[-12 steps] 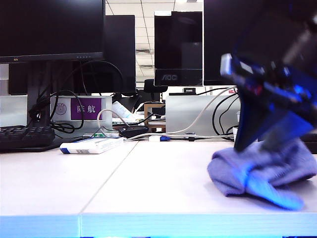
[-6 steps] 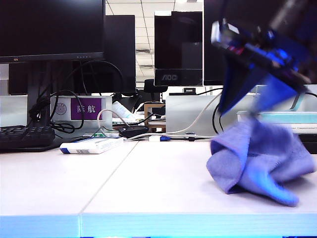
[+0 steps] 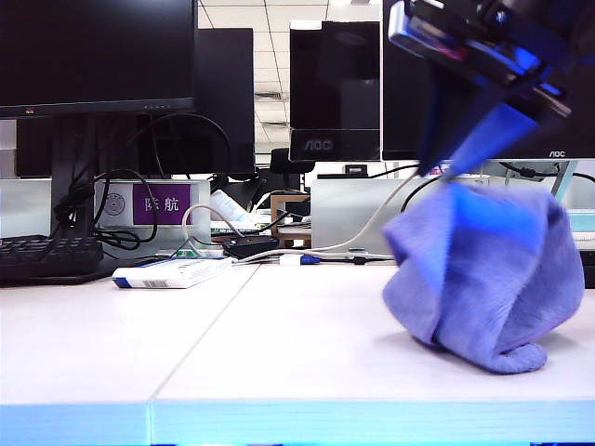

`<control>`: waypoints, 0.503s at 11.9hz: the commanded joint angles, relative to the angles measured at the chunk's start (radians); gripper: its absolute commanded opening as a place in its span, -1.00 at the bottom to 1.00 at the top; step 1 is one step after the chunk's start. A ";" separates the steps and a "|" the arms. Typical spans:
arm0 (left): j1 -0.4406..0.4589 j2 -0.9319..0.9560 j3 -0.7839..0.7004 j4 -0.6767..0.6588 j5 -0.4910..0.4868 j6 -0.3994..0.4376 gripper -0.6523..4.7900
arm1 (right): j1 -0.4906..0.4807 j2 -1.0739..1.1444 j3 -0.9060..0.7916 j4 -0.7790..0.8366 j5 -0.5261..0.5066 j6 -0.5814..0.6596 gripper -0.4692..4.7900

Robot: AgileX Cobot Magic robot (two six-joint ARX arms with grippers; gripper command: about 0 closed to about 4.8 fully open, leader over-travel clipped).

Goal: Wipe the table from front to back using the rag.

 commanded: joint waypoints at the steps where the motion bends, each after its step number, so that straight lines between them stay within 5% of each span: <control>1: 0.000 -0.002 0.005 0.006 0.004 0.007 -0.78 | 0.000 -0.009 0.027 0.001 -0.002 -0.008 -0.49; 2: 0.000 -0.002 0.005 0.007 0.004 0.007 -0.78 | 0.000 -0.018 0.027 0.003 -0.002 -0.013 -0.84; 5: 0.000 -0.002 0.005 0.006 0.004 0.007 -0.78 | 0.000 -0.074 0.027 0.031 0.012 -0.013 -0.84; 6: 0.000 -0.002 0.005 0.007 0.004 0.007 -0.78 | 0.001 -0.245 0.022 0.182 0.111 -0.119 -0.84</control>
